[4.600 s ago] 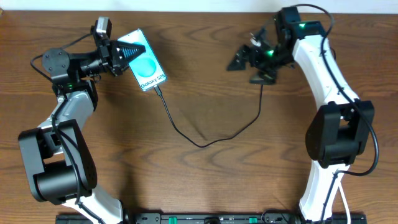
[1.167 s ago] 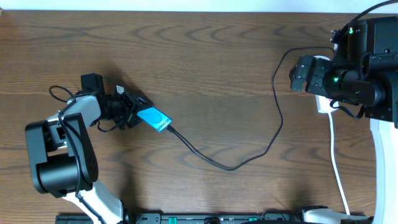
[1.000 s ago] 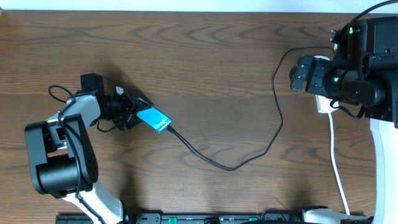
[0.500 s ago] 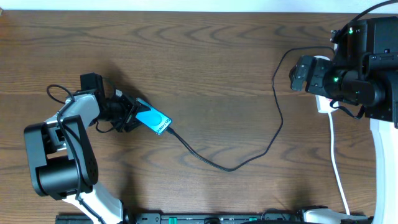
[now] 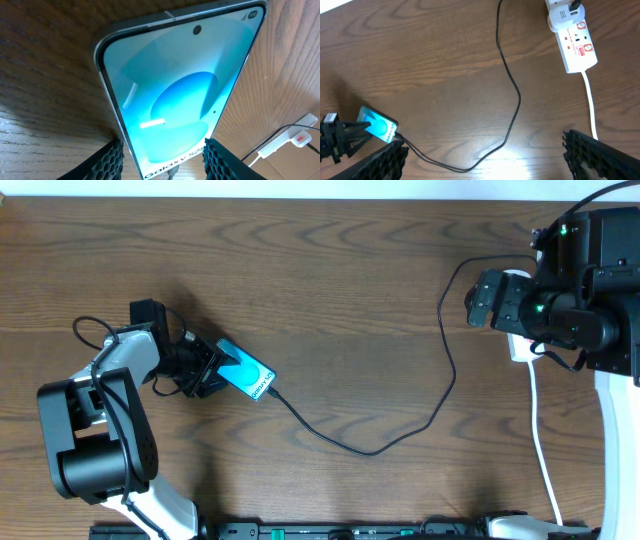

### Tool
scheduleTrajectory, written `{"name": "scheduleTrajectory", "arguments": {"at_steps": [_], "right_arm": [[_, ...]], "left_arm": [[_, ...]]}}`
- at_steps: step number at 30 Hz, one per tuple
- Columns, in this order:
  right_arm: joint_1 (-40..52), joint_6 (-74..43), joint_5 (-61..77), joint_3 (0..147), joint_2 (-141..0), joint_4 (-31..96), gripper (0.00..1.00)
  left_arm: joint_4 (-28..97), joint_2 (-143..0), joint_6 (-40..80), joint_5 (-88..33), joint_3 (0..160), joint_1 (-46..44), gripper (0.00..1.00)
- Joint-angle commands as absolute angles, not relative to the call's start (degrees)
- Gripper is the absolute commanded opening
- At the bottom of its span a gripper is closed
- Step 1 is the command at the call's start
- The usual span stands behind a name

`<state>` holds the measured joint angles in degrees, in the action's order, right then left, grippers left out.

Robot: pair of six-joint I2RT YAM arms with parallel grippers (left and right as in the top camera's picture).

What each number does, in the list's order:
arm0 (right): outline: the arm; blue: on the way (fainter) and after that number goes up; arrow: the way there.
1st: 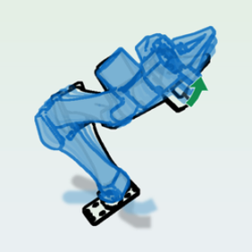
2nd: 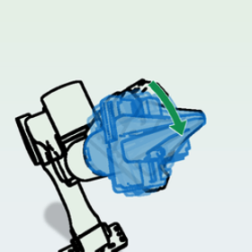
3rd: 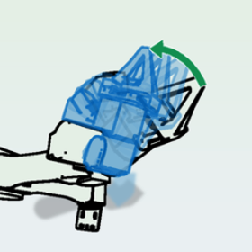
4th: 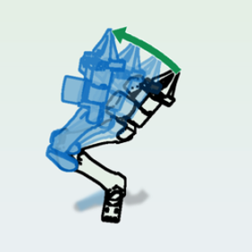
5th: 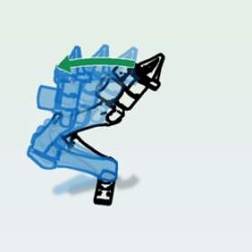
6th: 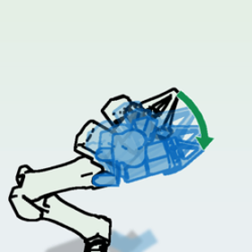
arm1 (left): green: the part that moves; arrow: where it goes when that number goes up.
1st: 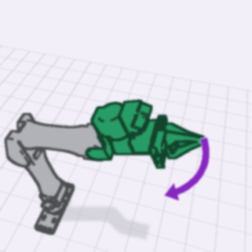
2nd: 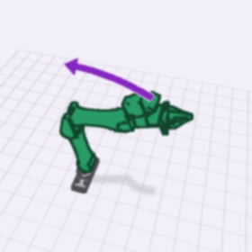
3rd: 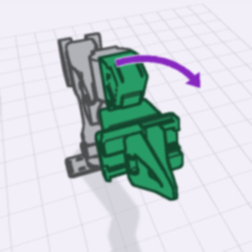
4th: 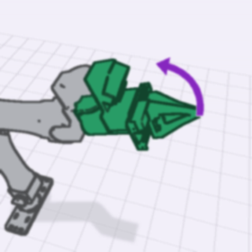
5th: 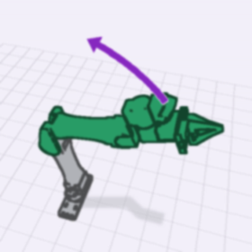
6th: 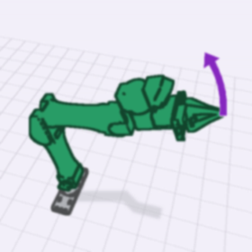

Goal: Plug charger to phone and switch on socket

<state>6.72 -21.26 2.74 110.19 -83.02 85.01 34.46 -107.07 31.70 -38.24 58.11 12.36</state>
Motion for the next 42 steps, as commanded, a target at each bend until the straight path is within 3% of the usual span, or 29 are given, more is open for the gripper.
{"name": "scheduleTrajectory", "arguments": {"at_steps": [1, 18, 28, 31, 34, 42], "right_arm": [[7.22, -20.51, 2.04, 110.5, -82.78, 85.12, 0.99], [7.22, -19.64, 1.1, 110.5, -82.78, 85.36, 0.99], [6.59, -19.66, -10.7, 110.5, -85.41, 82.81, 0.99], [1.91, -18.46, -13.3, 110.5, -88.62, 78.43, 0.99], [-4.36, -15.79, -10.61, 110.52, -90.78, 74.96, 0.99], [-26.39, -7.7, 21.12, 110.52, -97.91, 67.35, 0.99]], "left_arm": [[35.55, -110.02, 31.75, -26.28, 55.72, 12.45, 0.54], [32.91, -102.65, 30.63, -29.8, 57.74, 12.45, 0.55], [32.05, -79.4, 30.63, -33.3, 57.89, 12.45, 0.75], [32.08, -69.34, 30.41, -33.89, 57.89, 12.45, 0.86], [32.12, -64.4, 29.98, -33.87, 57.89, 12.45, 0.91], [32.8, -58.57, 29.98, -33.89, 57.89, 12.45, 0.94]]}}
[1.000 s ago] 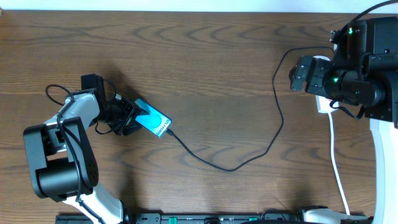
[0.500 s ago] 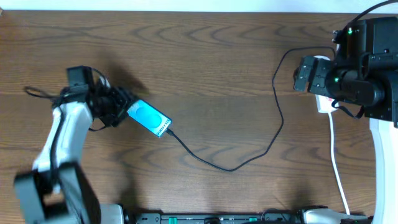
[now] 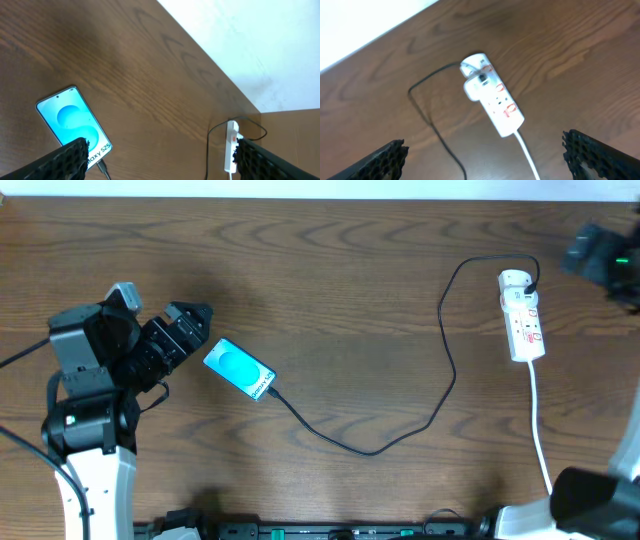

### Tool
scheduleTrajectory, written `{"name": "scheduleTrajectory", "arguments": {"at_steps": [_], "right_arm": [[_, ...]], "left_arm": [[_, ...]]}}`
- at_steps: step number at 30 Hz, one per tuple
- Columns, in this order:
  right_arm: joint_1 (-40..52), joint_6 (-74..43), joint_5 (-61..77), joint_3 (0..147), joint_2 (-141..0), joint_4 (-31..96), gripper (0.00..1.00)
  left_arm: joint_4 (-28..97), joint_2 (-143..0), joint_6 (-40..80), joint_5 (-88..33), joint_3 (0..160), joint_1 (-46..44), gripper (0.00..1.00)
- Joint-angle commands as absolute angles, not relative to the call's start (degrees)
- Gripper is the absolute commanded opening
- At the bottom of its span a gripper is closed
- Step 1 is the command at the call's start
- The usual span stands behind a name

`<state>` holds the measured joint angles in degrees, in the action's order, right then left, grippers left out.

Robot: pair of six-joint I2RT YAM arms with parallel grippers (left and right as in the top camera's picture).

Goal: Plug charger to phone and switch on socket

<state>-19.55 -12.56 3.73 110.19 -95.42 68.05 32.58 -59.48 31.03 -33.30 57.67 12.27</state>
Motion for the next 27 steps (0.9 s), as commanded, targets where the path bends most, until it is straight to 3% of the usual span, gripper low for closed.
{"name": "scheduleTrajectory", "arguments": {"at_steps": [1, 8, 18, 27], "right_arm": [[-28.53, -6.55, 25.52, 110.52, -99.15, 67.09, 0.99], [-36.18, 6.57, 46.33, 110.67, -110.87, 71.59, 0.99], [-34.87, 18.22, 42.3, 113.23, -124.25, 76.23, 0.99], [-28.6, 23.59, 30.26, 113.23, -125.49, 70.15, 0.99]], "left_arm": [[32.91, -58.48, 29.98, -33.87, 57.89, 12.45, 0.94], [33.41, -58.83, 30.0, -33.87, 57.89, 12.45, 0.94], [34.48, -58.83, 29.98, -33.87, 57.89, 12.45, 0.94], [36.27, -58.83, 29.93, -33.85, 57.89, 12.45, 0.95]]}}
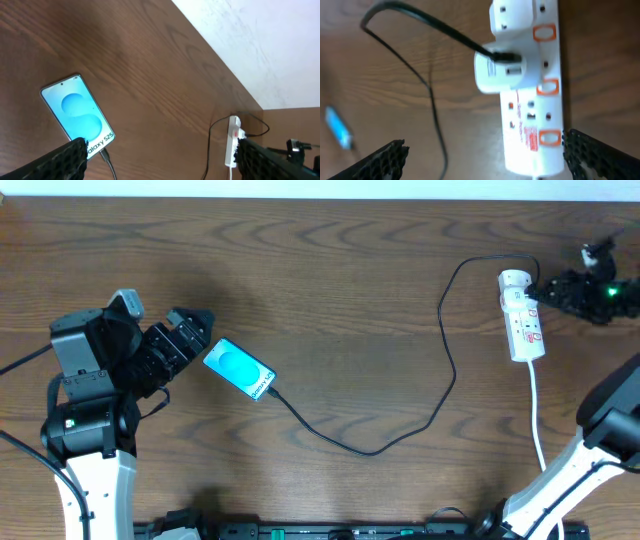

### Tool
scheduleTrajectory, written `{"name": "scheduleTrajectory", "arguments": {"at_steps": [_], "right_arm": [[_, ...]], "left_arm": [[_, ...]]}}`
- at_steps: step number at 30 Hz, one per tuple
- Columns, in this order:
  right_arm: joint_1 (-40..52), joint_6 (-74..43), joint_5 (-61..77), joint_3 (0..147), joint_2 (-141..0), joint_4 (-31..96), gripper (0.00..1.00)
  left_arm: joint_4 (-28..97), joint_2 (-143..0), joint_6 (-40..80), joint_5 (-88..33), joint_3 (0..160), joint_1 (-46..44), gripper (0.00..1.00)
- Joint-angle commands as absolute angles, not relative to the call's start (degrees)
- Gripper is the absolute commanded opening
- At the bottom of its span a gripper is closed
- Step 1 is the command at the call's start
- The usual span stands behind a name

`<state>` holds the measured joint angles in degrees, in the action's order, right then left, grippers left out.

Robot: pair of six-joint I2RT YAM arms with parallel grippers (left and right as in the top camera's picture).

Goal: Plug charger to phone and switch on socket

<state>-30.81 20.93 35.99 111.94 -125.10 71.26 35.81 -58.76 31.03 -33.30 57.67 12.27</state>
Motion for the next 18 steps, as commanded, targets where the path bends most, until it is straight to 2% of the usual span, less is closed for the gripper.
{"name": "scheduleTrajectory", "arguments": {"at_steps": [1, 18], "right_arm": [[-27.42, 21.19, 27.68, 113.23, -125.51, 67.83, 0.99], [-26.13, 17.15, 29.04, 113.14, -128.42, 64.38, 0.99]], "left_arm": [[36.71, -58.83, 29.17, -33.85, 57.89, 12.45, 0.94], [37.32, -58.83, 28.91, -33.85, 57.89, 12.45, 0.95]]}}
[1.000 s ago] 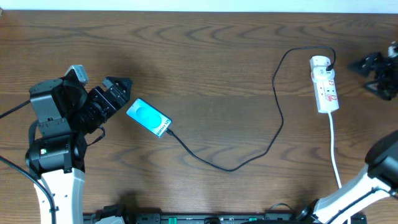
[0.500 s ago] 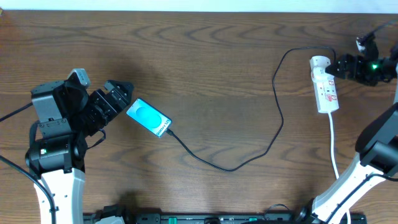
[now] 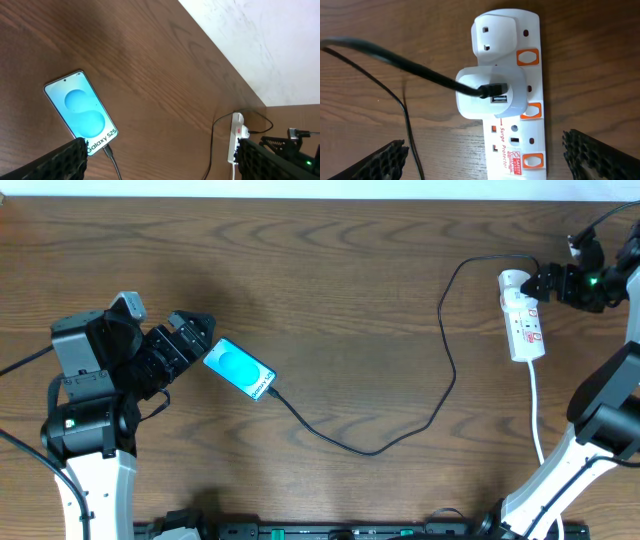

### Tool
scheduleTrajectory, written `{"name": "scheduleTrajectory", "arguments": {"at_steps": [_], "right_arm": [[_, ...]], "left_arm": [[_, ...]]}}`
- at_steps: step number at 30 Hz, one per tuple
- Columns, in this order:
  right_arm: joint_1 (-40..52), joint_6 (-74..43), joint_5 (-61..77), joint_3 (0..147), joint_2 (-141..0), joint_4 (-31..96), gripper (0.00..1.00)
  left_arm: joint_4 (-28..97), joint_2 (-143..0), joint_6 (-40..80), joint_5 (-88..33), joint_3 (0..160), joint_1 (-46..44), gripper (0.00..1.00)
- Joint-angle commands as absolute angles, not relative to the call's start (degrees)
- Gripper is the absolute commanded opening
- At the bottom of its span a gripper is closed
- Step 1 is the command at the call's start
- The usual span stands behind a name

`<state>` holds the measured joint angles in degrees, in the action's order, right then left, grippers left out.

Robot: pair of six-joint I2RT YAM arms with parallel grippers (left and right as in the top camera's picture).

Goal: Plug charger to phone and switch on socket

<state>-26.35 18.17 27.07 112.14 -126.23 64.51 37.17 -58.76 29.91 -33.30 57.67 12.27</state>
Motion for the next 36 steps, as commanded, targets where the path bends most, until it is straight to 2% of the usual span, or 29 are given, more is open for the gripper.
{"name": "scheduleTrajectory", "arguments": {"at_steps": [1, 10, 36], "right_arm": [[-26.15, 17.15, 29.58, 113.14, -128.88, 64.36, 0.99], [-25.8, 15.64, 31.55, 113.14, -133.53, 64.71, 0.99], [-23.9, 12.21, 31.66, 113.14, -133.86, 64.27, 0.99]], "left_arm": [[37.32, -58.83, 28.91, -33.85, 57.87, 12.45, 0.95], [37.3, -58.83, 28.91, -33.82, 57.89, 12.45, 0.95], [37.32, -58.83, 28.91, -33.82, 57.87, 12.45, 0.95]]}}
